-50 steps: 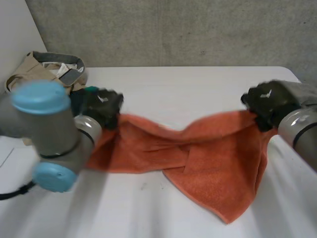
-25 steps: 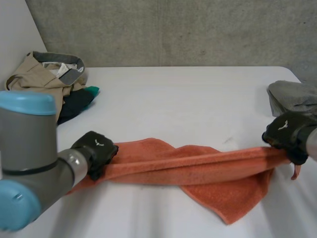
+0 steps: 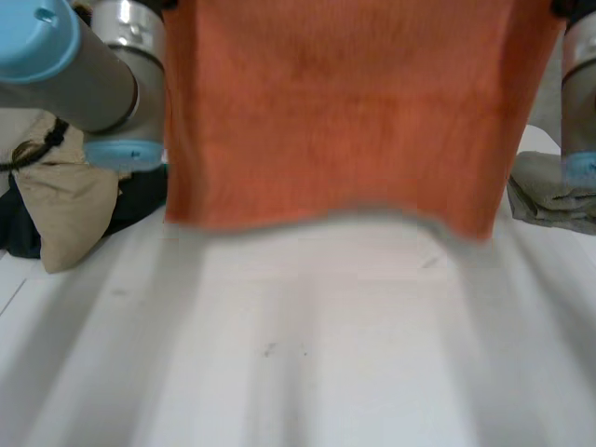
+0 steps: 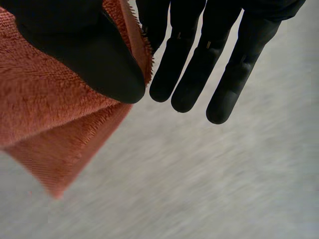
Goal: Fold the laundry.
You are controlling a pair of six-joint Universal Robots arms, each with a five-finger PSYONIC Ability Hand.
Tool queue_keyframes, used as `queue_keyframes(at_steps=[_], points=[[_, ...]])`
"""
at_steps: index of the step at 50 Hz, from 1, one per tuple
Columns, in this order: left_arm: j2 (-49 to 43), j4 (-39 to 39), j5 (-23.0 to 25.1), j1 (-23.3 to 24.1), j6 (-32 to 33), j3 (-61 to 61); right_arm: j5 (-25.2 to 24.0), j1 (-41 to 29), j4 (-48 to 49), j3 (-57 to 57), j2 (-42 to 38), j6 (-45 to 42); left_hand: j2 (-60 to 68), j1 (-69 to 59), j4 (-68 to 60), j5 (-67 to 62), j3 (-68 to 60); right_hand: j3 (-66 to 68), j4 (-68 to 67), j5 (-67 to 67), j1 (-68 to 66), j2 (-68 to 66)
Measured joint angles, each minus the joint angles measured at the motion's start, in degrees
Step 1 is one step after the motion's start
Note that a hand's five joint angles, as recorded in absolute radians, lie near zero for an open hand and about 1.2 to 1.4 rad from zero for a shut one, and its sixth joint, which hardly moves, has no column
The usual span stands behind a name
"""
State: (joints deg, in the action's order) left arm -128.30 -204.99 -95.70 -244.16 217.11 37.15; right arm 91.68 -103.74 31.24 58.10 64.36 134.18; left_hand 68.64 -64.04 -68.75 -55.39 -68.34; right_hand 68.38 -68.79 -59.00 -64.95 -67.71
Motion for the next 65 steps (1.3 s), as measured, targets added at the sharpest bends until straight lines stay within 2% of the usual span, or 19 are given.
queue_keyframes(at_steps=[6, 17, 25, 32, 37, 40, 45, 46, 49, 53, 58, 63, 65], points=[[4.2, -1.5, 0.2, -0.3, -0.4, 7.6, -0.4, -0.6, 4.0, 2.3, 1.3, 0.2, 0.0, 0.0, 0.0, 0.0, 0.0, 0.0, 0.0, 0.0, -0.3, 0.0], [11.2, -1.2, 2.8, -0.7, -0.6, 33.1, -0.9, -0.2, 1.3, 12.7, 0.7, 0.0, 0.1, 0.0, 0.0, 0.0, -0.1, 0.0, 0.0, 0.0, -0.3, -0.5], [10.3, -4.5, 5.4, -0.8, -0.6, 50.9, -2.1, 0.4, -6.9, 22.5, -5.0, 0.1, 0.1, 0.0, 0.0, 0.0, -0.1, 0.0, 0.0, 0.0, -0.3, -0.5], [7.0, -4.9, 5.7, -0.8, -0.3, 58.6, -2.5, 2.4, -13.3, 26.6, -8.4, 0.2, 0.1, 0.0, 0.0, 0.0, -0.1, 0.0, 0.0, 0.0, -0.3, -0.5], [9.0, -4.3, 5.7, -1.7, -0.3, 62.7, -3.2, 5.0, -17.6, 27.9, -8.5, 0.9, 0.1, 0.0, 0.0, 0.0, -0.1, 0.0, 0.0, 0.0, -0.3, -0.5], [11.6, -4.1, 5.8, -2.5, -0.4, 64.9, -5.2, 7.6, -21.1, 28.0, -8.3, 3.7, 0.1, 0.0, 0.0, 0.0, -0.1, -2.9, 3.0, 3.0, 0.5, 2.2], [14.6, -3.9, 6.5, -3.1, -0.6, 66.7, -10.4, 11.9, -27.3, 26.8, -8.2, 11.5, 0.1, 0.0, 0.0, 0.0, -0.1, -13.5, 13.7, 14.3, 9.4, 12.7], [14.9, -3.9, 6.6, -3.1, -0.6, 66.8, -11.4, 12.5, -28.3, 26.6, -8.2, 12.8, 0.1, 0.0, 0.0, 0.0, -0.1, -13.2, 13.4, 14.0, 9.0, 12.3], [15.3, -3.9, 6.8, -3.1, -0.7, 67.0, -15.2, 14.9, -32.4, 25.4, -8.5, 17.0, 0.1, 0.0, 0.0, 0.0, -0.1, -1.1, 1.5, 2.5, 0.4, 0.3], [15.2, -3.6, 6.9, -3.0, -0.7, 67.0, -17.5, 16.6, -35.0, 25.0, -8.3, 18.4, 0.1, 0.0, 0.0, 0.0, -0.1, 0.0, 0.0, 1.9, 0.4, -0.2], [16.2, -0.6, 6.7, -3.0, -0.4, 67.8, -18.0, 17.4, -36.7, 26.4, -6.3, 16.1, 0.1, 0.0, 0.0, 0.0, -0.1, 0.0, 0.0, 1.9, 0.4, -0.2], [21.0, 8.9, 6.6, -3.0, 0.0, 70.2, -18.0, 18.5, -40.9, 29.9, -0.9, 9.3, 0.1, 0.0, 0.0, 0.0, -0.1, 0.0, 0.0, 1.9, 0.4, -0.2], [24.8, 15.9, 6.6, -2.9, 0.1, 72.0, -17.8, 19.8, -44.6, 32.4, 2.5, 3.4, 0.1, 0.0, 0.0, 0.0, -0.1, 0.0, 0.0, 1.8, 0.4, -0.2]])
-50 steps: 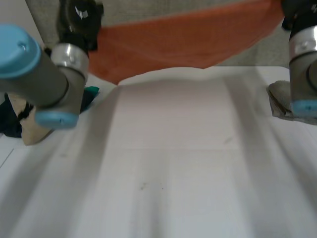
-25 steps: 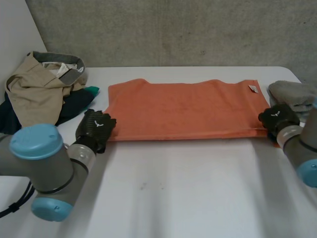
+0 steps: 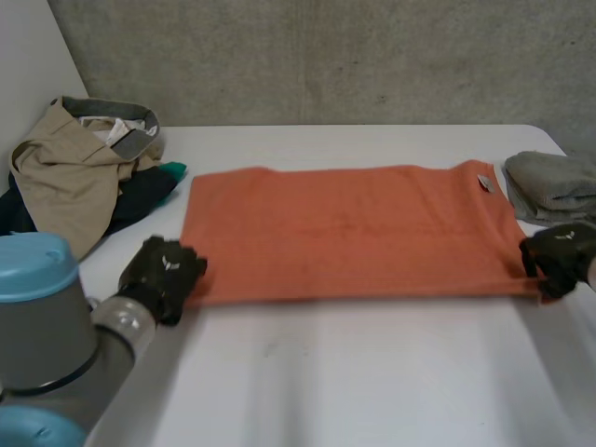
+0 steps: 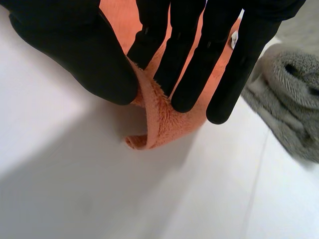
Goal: Fold the laundry.
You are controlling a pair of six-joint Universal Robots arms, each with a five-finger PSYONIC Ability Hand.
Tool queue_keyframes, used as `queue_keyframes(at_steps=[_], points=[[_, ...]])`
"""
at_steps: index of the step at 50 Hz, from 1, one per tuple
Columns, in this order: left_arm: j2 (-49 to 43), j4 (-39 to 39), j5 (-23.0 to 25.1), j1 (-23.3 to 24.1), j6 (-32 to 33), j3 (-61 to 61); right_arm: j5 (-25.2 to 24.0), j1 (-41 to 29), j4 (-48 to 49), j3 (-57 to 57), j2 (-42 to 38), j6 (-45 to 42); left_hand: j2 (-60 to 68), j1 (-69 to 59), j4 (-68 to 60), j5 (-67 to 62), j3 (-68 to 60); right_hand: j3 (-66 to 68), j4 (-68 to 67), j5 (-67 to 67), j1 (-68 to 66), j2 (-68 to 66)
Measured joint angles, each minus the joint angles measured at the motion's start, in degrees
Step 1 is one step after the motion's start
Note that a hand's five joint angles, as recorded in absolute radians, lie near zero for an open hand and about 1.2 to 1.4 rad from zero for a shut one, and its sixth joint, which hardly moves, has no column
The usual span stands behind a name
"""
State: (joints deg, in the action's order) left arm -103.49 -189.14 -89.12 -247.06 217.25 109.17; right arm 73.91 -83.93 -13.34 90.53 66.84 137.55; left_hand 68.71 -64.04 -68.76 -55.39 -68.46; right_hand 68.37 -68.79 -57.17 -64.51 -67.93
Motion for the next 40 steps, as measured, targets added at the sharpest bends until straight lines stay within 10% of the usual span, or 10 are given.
queue_keyframes(at_steps=[14, 26, 40], points=[[9.7, 22.3, 0.3, 1.5, 1.0, 4.3, 4.4, 7.8, -14.4, 12.7, 10.9, -28.4, 0.0, 0.0, 0.0, 0.0, 0.0, 0.0, 0.0, -0.9, -0.5, 0.0], [-4.6, 11.9, -2.2, 1.7, 3.7, -9.0, 5.5, 0.2, 0.2, 6.4, 5.6, -20.2, 0.0, 0.0, 0.0, 0.0, 0.0, 0.0, 0.0, -1.2, -0.8, 0.0], [-33.0, -10.6, -10.8, 3.2, 7.5, -43.0, 9.3, -9.3, 34.8, -17.1, -18.3, -16.5, 0.0, 0.0, 0.0, 0.0, 0.0, 0.0, 0.0, -1.9, -0.8, 0.0]])
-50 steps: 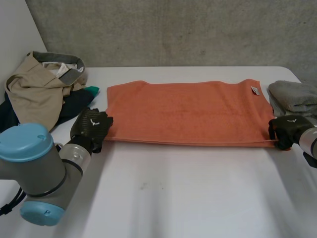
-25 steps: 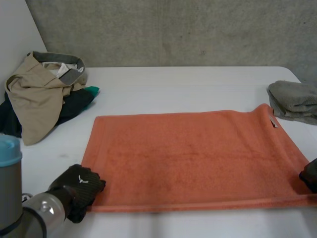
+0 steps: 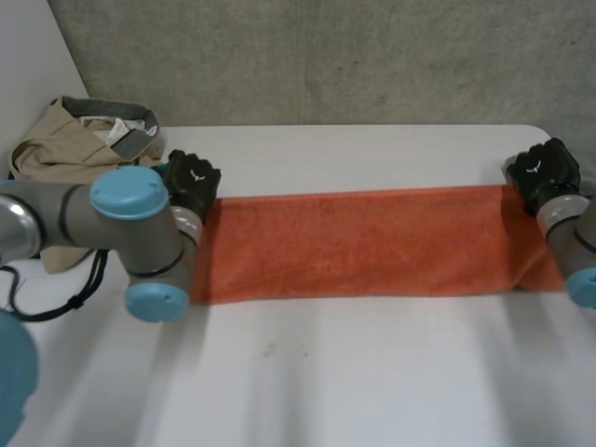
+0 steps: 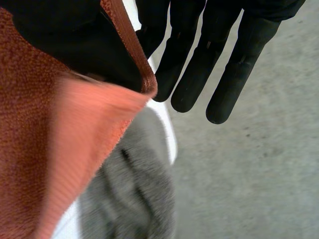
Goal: Fold the laundry.
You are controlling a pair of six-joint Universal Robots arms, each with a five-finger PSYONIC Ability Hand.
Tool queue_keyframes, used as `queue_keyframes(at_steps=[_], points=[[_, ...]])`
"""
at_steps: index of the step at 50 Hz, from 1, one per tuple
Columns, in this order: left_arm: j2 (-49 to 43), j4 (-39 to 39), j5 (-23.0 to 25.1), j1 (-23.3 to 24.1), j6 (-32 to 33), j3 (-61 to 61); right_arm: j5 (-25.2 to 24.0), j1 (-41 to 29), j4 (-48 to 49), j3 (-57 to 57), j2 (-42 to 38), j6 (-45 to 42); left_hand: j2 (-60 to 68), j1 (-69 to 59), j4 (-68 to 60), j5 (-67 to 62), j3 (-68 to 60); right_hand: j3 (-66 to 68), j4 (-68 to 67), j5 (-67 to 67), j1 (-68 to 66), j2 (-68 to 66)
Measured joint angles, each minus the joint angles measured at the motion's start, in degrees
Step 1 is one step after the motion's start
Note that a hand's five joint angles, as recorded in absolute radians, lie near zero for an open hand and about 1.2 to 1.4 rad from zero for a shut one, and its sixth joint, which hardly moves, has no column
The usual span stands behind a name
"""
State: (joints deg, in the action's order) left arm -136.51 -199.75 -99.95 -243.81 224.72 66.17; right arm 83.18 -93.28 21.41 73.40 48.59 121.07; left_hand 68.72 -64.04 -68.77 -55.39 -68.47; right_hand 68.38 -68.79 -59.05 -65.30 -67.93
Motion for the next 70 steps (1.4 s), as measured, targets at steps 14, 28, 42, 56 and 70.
queue_keyframes(at_steps=[14, 28, 42, 56, 70], points=[[-3.8, -5.4, 0.7, -0.1, 2.5, -13.6, -0.3, -1.0, 8.6, -14.0, -4.7, 2.2, 0.0, 0.0, 0.0, 0.0, 0.0, 0.0, 0.0, -0.2, 0.0, 0.0], [11.6, -15.9, 1.0, -1.3, -10.5, -23.3, 3.5, -2.8, 24.4, -21.4, 8.7, 23.7, 0.0, 0.0, -0.2, 0.0, 0.0, 0.0, 0.0, -0.2, -0.2, 0.0], [15.1, -16.2, 4.3, -3.5, -15.0, 6.2, -5.0, -3.0, 6.6, -9.5, 6.0, 24.1, 0.0, 0.0, -0.2, 0.0, 0.0, 0.0, 0.0, -0.2, -0.2, 0.0], [16.6, -11.3, 6.2, -4.1, -13.8, 30.4, -8.4, -2.7, -8.5, 3.0, 1.9, 14.1, 0.0, 0.0, -0.2, 0.0, 0.0, 0.0, 0.0, -0.2, -0.2, 0.0], [41.6, 22.4, 6.6, -5.3, -6.3, 50.1, -5.3, 6.7, -43.6, 22.0, 26.6, -5.8, 0.0, 0.0, -0.2, 0.0, 0.0, 0.0, 0.0, -0.2, -0.2, 0.0]])
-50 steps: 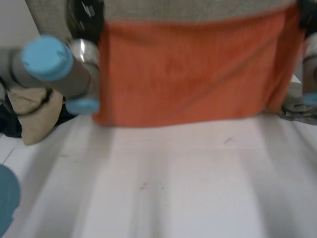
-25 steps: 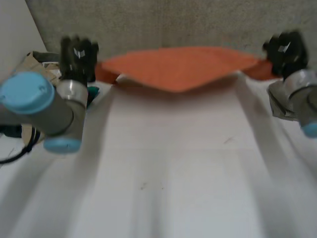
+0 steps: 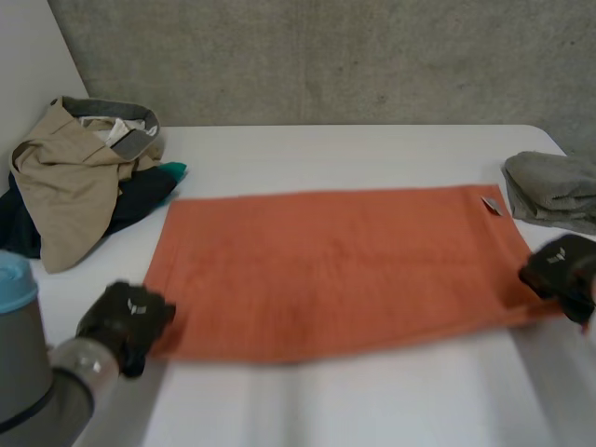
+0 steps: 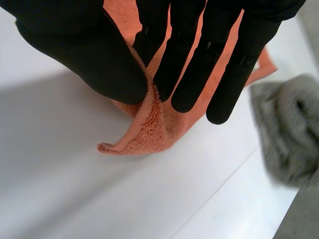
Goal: Fold the laundry.
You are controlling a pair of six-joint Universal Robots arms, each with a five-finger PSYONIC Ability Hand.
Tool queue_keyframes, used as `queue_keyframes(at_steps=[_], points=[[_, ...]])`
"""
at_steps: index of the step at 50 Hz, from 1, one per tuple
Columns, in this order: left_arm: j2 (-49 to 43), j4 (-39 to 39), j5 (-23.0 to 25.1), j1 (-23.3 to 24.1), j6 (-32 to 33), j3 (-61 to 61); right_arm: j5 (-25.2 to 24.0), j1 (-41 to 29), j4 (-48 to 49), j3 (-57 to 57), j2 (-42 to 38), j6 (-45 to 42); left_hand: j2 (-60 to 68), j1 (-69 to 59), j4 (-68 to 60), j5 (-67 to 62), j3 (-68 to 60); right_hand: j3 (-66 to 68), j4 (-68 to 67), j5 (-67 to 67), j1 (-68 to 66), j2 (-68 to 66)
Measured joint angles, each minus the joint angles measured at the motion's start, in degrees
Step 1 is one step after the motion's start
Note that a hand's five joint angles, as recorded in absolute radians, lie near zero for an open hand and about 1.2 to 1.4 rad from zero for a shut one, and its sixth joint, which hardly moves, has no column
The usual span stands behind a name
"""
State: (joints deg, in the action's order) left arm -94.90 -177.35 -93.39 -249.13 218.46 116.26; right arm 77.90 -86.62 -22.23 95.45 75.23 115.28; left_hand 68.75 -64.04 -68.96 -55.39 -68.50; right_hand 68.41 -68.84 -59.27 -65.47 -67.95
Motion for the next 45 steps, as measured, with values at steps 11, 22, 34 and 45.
queue_keyframes(at_steps=[11, 22, 34, 45], points=[[-4.9, -0.6, -0.2, 0.5, 4.2, -5.4, 2.4, 1.0, 4.4, 0.4, -1.3, -3.8, 0.0, 0.0, 0.0, 0.0, 0.0, 0.0, 0.0, 0.0, 0.0, 0.0], [-26.3, -18.2, -2.0, 1.4, 3.6, -28.0, 5.5, -7.3, 31.0, -12.3, -18.1, 1.9, 0.0, 0.0, 0.0, 0.0, 0.0, 0.0, 0.0, 0.0, 0.0, 0.0], [-43.3, -28.6, -6.6, 2.8, 4.7, -50.1, 6.4, -10.7, 44.8, -31.0, -35.1, 2.1, 0.0, 0.0, 0.0, 0.0, 0.0, 0.0, 0.0, 0.0, 0.0, 0.0], [-49.7, -28.7, -7.0, 4.1, 5.5, -59.5, 5.8, -12.1, 48.8, -38.8, -41.9, 5.4, -54.9, 52.0, 55.2, 51.0, 54.1, -56.1, 56.3, 56.7, 52.2, 55.5]])
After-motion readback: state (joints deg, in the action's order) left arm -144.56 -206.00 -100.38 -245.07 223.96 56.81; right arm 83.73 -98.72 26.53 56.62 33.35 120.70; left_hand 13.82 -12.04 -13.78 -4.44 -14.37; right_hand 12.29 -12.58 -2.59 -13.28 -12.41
